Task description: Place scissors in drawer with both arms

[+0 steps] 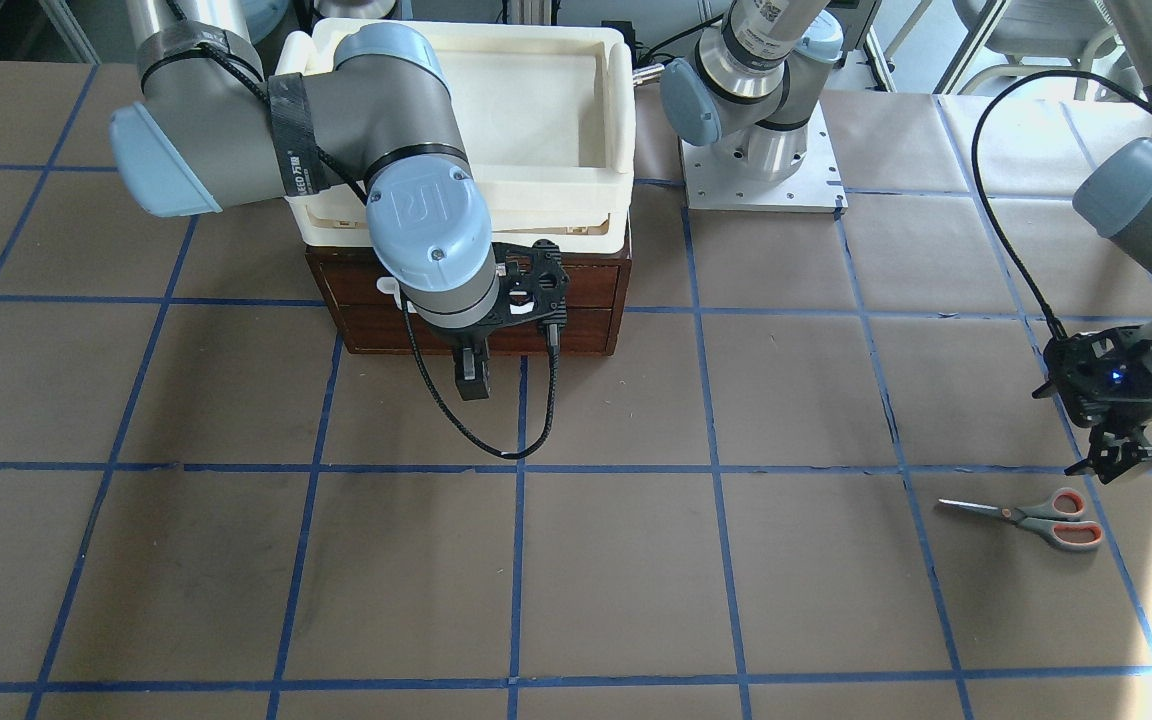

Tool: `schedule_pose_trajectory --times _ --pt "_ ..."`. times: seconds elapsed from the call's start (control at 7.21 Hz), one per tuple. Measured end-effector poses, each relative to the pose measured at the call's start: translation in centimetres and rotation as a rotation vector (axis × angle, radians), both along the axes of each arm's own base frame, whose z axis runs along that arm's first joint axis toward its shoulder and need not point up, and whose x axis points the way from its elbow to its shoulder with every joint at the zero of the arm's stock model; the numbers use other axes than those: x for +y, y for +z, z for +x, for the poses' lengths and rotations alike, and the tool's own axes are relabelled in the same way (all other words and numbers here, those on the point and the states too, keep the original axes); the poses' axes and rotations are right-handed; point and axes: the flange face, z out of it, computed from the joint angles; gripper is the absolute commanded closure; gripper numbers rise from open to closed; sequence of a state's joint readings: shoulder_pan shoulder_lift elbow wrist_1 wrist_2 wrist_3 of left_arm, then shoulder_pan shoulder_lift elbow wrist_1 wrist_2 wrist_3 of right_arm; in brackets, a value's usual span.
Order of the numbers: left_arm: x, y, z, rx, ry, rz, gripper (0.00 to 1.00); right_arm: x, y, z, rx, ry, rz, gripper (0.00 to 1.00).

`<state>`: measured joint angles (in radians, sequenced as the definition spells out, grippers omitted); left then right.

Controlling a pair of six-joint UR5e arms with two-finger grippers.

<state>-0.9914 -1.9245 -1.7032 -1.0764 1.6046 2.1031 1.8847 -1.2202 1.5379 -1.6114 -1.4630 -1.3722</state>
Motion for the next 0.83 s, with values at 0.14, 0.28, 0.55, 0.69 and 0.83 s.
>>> schedule_pose_trajectory --times 0.14,0.28,0.55,0.69,0.83 --pt "-0.6 -1.6 0.9 -0.001 -0.027 -0.011 0.00 0.1 -0.1 0.0 0.004 -0.002 0.004 0.04" --pt "-1.4 -3.2 1.5 -0.008 -0.042 -0.027 0.00 0.1 -0.3 0.0 0.006 -0.002 0.006 0.04" --pt "-2.7 -5.8 2.2 0.005 -0.076 -0.058 0.00 0.3 -0.8 0.0 0.015 -0.009 0.026 0.04" --pt "-3.2 -6.9 2.3 0.023 -0.095 -0.063 0.00 0.5 -1.2 -0.1 0.021 -0.013 0.038 0.04" --pt "-3.6 -7.9 2.5 0.035 -0.111 -0.059 0.00 0.8 -1.6 -0.2 0.027 -0.013 0.048 0.05"
